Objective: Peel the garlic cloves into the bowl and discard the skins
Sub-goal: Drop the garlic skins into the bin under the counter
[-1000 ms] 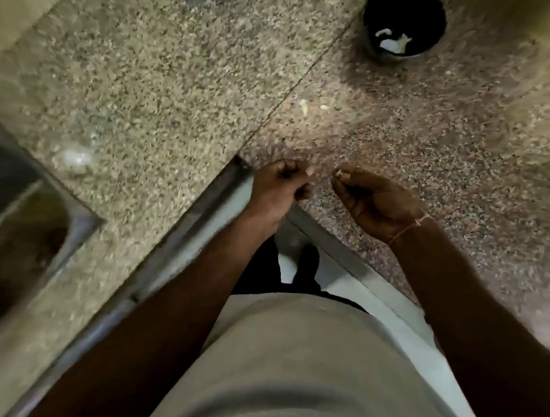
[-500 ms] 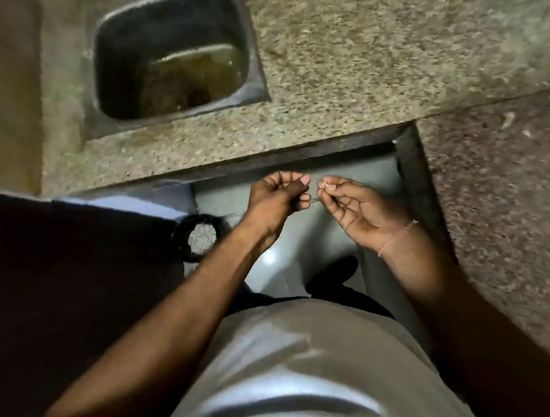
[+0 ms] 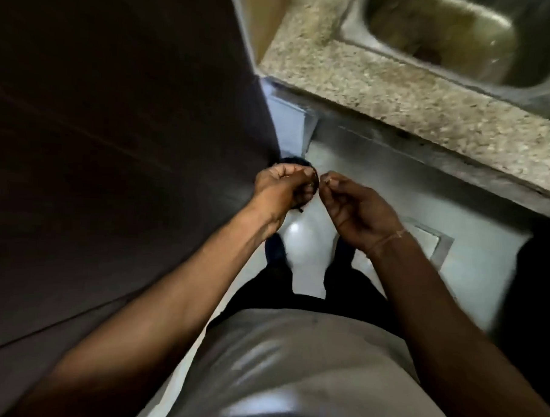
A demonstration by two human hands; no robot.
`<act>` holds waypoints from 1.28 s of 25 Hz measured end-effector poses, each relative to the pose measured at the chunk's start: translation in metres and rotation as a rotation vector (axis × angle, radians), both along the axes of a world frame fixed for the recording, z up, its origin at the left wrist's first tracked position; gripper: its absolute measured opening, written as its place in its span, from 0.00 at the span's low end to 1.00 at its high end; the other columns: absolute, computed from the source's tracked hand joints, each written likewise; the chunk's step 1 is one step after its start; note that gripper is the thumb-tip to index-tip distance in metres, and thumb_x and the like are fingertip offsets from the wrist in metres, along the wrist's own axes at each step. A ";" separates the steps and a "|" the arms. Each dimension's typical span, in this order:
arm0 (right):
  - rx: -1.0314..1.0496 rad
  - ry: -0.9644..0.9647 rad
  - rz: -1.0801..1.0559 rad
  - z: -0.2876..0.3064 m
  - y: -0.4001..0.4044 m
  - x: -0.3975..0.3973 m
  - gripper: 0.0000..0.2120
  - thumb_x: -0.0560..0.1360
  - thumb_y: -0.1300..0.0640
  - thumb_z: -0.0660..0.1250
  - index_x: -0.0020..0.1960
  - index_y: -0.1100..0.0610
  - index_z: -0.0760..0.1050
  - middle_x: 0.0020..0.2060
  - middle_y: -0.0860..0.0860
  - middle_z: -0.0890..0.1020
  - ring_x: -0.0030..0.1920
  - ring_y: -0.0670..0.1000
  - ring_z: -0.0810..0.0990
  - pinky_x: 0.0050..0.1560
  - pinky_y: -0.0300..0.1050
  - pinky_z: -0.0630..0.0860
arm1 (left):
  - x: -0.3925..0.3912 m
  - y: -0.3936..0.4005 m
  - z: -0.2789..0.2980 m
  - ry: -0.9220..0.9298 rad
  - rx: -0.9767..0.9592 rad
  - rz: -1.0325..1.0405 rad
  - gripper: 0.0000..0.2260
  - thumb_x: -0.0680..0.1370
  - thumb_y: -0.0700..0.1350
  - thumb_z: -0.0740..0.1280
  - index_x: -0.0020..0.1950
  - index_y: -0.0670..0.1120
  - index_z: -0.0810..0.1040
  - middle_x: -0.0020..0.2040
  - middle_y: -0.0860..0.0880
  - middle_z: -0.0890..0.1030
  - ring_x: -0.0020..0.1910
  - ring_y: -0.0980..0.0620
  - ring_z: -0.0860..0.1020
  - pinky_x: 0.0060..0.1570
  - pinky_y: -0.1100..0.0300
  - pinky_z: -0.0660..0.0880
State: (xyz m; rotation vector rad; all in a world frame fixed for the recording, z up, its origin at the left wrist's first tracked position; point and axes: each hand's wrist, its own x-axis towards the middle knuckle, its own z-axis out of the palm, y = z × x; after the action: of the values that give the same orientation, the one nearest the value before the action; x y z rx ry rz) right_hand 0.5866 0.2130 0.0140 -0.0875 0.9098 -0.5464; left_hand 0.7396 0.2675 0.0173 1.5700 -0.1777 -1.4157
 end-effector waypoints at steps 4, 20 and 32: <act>0.045 0.040 0.080 -0.032 -0.023 0.051 0.13 0.78 0.72 0.63 0.43 0.64 0.84 0.41 0.56 0.86 0.44 0.51 0.87 0.49 0.38 0.83 | 0.031 0.005 -0.036 0.026 0.084 0.178 0.02 0.81 0.34 0.69 0.52 0.37 0.81 0.40 0.42 0.83 0.34 0.51 0.81 0.38 0.61 0.81; -0.253 0.578 0.301 -0.442 -0.087 0.106 0.12 0.75 0.75 0.66 0.43 0.63 0.84 0.38 0.55 0.87 0.41 0.52 0.85 0.51 0.46 0.84 | 0.045 -0.049 -0.432 -0.021 0.195 0.449 0.06 0.84 0.33 0.64 0.55 0.37 0.80 0.44 0.44 0.83 0.39 0.52 0.82 0.44 0.60 0.83; -0.652 0.816 0.480 -0.514 -0.077 0.123 0.07 0.70 0.71 0.77 0.46 0.64 0.84 0.40 0.59 0.87 0.43 0.59 0.88 0.48 0.57 0.86 | 0.065 -0.062 -0.497 -0.263 0.245 0.421 0.12 0.77 0.28 0.69 0.43 0.43 0.85 0.46 0.38 0.86 0.52 0.37 0.86 0.58 0.41 0.83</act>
State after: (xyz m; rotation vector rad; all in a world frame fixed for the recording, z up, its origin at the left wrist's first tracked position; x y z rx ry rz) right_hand 0.7100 0.1358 -0.5000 -1.1570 1.4054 -0.3260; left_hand 0.8044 0.2054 -0.4793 1.8627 0.1712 -0.9265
